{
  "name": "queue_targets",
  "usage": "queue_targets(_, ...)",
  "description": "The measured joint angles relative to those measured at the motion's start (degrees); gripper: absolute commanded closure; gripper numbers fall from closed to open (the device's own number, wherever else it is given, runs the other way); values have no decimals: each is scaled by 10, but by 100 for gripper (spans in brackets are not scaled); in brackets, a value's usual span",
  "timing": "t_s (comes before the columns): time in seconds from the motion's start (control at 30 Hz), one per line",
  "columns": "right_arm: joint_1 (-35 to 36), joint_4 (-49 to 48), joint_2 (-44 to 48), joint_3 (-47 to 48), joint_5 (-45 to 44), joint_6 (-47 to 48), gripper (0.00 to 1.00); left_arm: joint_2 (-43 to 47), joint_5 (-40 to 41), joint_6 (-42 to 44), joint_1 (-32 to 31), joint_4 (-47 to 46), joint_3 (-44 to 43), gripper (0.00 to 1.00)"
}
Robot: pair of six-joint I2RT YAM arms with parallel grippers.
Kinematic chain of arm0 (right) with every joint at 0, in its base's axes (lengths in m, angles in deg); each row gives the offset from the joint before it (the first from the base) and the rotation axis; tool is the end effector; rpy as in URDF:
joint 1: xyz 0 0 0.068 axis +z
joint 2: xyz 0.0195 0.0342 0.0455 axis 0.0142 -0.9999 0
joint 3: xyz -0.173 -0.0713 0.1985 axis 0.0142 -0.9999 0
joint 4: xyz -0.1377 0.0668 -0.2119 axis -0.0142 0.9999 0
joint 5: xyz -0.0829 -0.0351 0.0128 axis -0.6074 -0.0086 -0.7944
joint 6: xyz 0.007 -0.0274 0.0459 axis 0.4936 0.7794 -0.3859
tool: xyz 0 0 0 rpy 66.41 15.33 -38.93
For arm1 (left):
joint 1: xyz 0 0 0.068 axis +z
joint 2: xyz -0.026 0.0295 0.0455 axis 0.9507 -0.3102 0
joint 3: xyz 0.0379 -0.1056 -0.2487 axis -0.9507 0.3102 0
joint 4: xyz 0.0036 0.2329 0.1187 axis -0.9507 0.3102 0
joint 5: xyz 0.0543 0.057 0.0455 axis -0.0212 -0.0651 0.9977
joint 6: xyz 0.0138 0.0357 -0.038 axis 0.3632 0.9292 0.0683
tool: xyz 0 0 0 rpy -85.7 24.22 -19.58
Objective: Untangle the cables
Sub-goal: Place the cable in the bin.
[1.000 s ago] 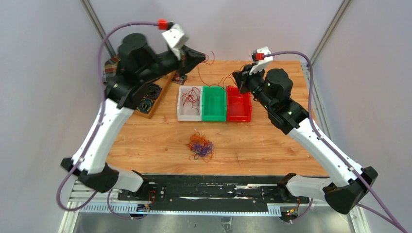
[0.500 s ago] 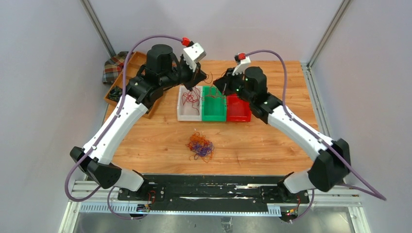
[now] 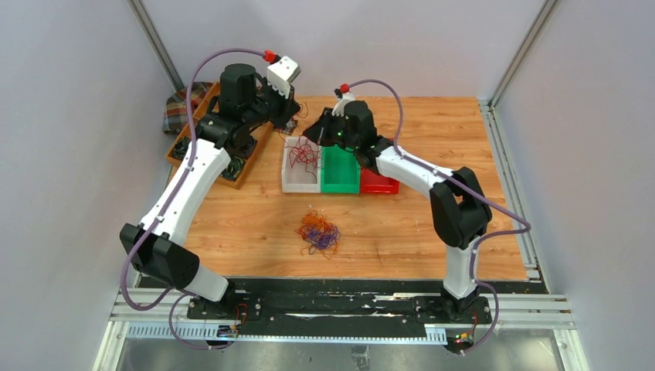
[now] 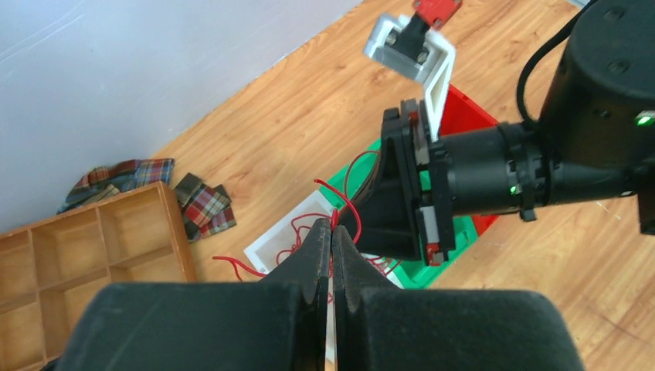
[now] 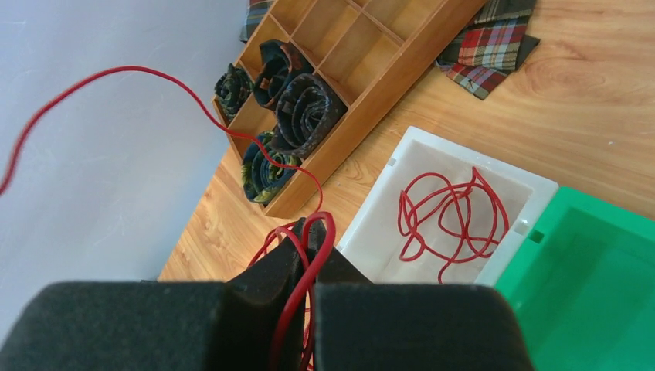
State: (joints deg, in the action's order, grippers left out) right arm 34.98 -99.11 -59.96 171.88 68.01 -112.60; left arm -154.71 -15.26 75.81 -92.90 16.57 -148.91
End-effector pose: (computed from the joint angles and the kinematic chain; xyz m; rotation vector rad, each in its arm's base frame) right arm 0.3666 0.2774 0.3038 -0.2370 1.8106 1.1788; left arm 0.3036 -0.1285 0.4378 0.7152 1.7592 -0.4378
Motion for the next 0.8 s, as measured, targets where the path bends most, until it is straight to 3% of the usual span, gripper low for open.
queue_targets(0.2, 18, -9, -86, 52, -7, -19, 98, -21, -14, -5, 15, -34, 18, 99)
queue_targets(0.37, 35, 9, -112, 52, -29, -10, 70, -29, -24, -14, 28, -56, 40, 99)
queue_targets(0.47, 38, 18, -99, 24, -56, 8, 59, -33, -30, -17, 37, -68, 54, 100)
queue_targets(0.8, 30, 79, -24, -39, -121, 87, 51, -40, -46, -40, 43, -97, 62, 100)
